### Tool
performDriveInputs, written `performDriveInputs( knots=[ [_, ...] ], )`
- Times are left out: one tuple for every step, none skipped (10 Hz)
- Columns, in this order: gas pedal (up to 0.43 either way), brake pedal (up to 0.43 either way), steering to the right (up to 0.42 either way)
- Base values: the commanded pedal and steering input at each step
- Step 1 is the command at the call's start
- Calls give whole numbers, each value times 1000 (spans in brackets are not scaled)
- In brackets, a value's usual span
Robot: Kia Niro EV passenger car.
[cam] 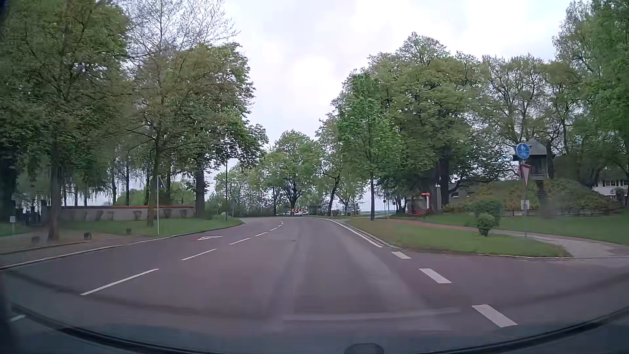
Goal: Follow the waypoints while adhering to traffic rules and regulations
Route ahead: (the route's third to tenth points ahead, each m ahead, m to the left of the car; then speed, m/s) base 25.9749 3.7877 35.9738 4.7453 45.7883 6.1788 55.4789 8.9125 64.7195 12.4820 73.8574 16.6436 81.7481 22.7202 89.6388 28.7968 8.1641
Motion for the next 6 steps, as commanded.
performDriveInputs(
  knots=[
    [157,0,-19],
    [157,0,-19],
    [157,0,-19],
    [157,0,-19],
    [157,0,-19],
    [157,0,-16]
  ],
)
